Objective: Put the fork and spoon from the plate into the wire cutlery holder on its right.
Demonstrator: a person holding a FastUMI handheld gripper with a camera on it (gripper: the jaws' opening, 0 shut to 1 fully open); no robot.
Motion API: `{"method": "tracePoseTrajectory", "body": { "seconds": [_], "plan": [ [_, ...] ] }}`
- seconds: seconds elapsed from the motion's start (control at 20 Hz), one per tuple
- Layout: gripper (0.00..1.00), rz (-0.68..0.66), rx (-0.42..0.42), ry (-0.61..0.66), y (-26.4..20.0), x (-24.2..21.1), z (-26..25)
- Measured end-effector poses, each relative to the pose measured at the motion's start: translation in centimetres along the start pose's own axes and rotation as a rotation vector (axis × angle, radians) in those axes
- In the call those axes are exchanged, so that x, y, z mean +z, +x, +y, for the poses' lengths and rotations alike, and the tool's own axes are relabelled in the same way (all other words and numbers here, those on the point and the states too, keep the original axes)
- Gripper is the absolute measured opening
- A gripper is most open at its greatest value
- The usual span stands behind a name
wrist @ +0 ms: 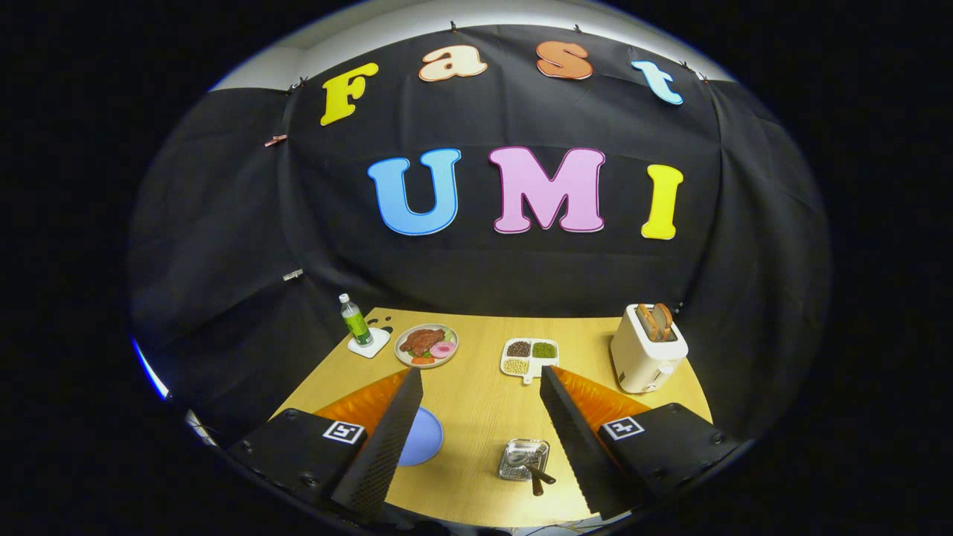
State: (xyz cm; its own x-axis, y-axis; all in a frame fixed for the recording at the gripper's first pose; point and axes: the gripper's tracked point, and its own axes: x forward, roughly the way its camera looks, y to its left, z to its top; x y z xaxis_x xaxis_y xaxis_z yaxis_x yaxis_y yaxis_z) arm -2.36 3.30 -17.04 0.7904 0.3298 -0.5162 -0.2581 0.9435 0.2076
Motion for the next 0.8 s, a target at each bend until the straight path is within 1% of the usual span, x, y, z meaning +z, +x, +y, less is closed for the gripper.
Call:
{"method": "tracePoseTrajectory", "body": {
  "seconds": [0.15, 0.3, 0.4, 0.55, 0.6, 0.8],
  "plan": [
    [0.99, -0.043, 0.031, -0.010, -0.5, 1.1, 0.1],
    [0.99, -0.094, 0.067, -0.040, -0.9, 1.3, 0.3],
    [0.99, -0.110, 0.109, -0.046, -1.2, 1.1, 1.0],
    [0.99, -0.124, 0.150, -0.061, -1.3, 0.9, 1.1],
    [0.99, -0.125, 0.167, -0.060, -0.6, 1.0, 1.0],
    [0.99, -0.131, 0.197, -0.082, -1.0, 1.0, 0.1]
  ]
}}
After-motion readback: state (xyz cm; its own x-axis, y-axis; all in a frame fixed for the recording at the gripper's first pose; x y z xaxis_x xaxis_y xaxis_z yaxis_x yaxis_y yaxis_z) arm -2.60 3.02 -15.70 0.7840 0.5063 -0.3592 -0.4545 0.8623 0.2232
